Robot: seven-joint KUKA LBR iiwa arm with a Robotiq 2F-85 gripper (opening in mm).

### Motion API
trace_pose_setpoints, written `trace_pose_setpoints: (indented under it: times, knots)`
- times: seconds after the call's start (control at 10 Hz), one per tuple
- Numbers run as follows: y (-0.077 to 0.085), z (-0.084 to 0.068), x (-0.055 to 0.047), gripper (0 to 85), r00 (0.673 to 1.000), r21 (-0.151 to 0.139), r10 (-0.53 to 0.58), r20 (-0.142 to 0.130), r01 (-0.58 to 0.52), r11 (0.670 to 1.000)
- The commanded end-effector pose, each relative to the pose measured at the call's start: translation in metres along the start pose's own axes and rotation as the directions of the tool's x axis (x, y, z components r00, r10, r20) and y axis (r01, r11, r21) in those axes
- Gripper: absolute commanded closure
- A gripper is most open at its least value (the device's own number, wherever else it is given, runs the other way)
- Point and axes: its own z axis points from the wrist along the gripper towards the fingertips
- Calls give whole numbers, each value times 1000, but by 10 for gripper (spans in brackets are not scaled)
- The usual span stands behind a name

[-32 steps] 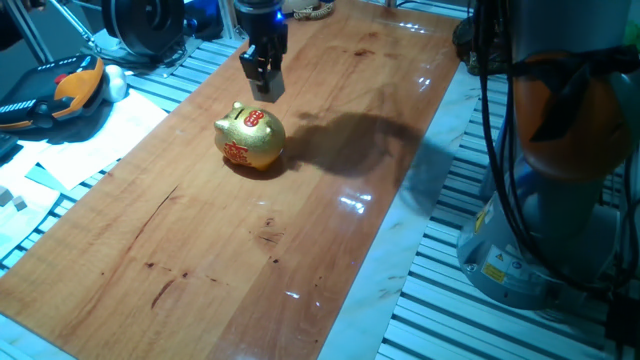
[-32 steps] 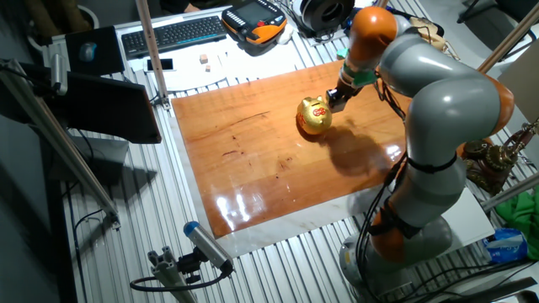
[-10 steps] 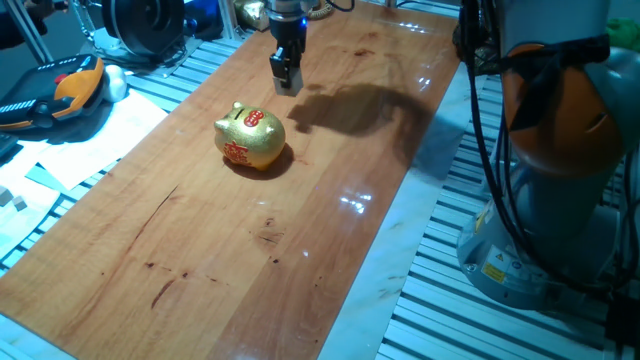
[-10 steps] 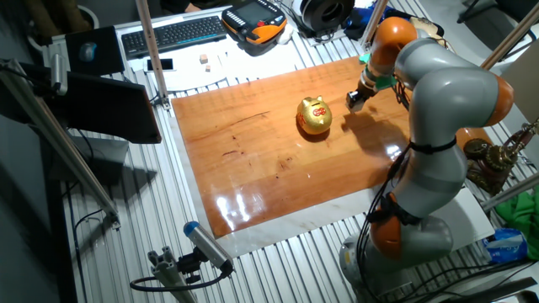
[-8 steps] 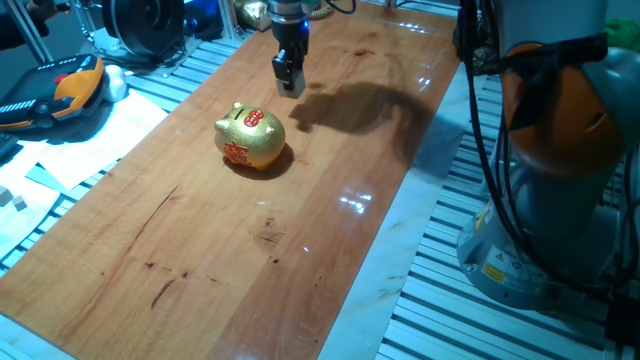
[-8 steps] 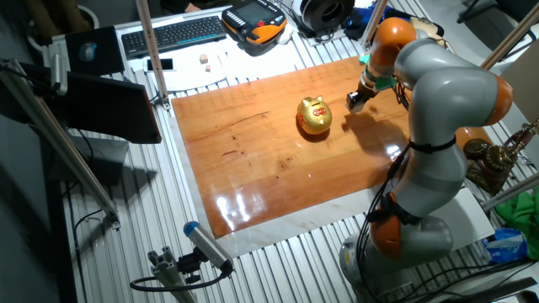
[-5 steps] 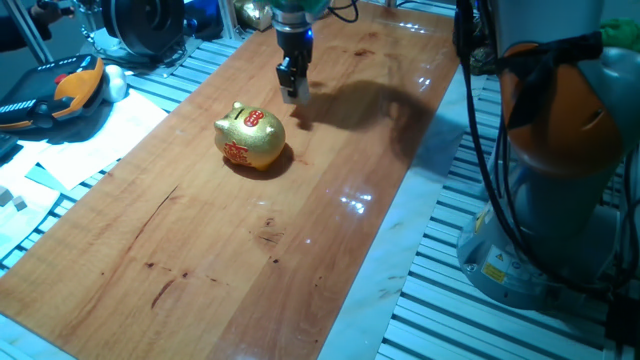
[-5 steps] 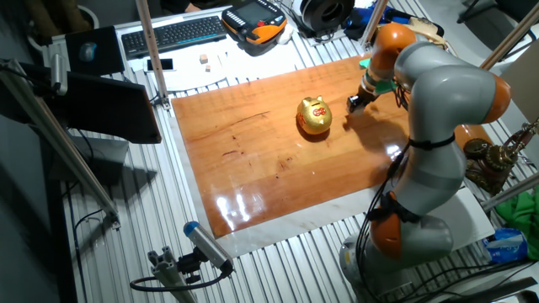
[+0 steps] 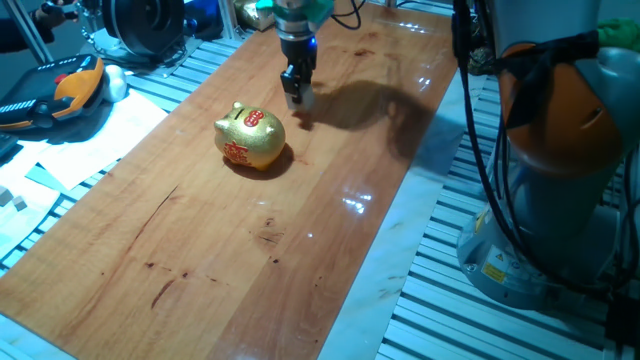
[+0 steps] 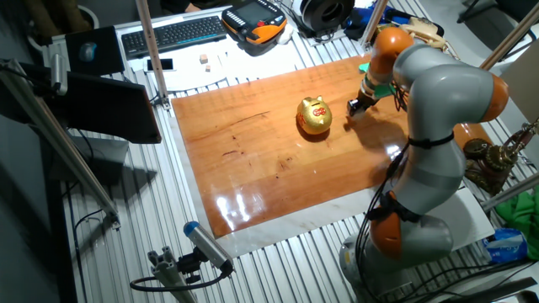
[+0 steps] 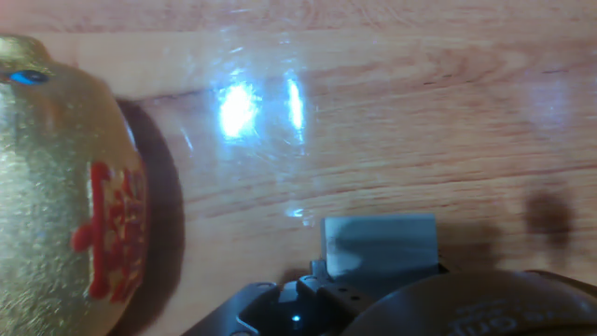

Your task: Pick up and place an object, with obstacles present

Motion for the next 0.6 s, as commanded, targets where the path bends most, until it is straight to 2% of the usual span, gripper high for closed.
trace_pose_setpoints:
  times: [0.0,0.3,0.5]
  knots:
    - [1,0,-1,850,1000,2,5,28,-5,1000]
    - [7,-4,-6,850,999,13,4,53,-5,1000]
    - [10,-1,-8,850,999,17,4,42,-4,1000]
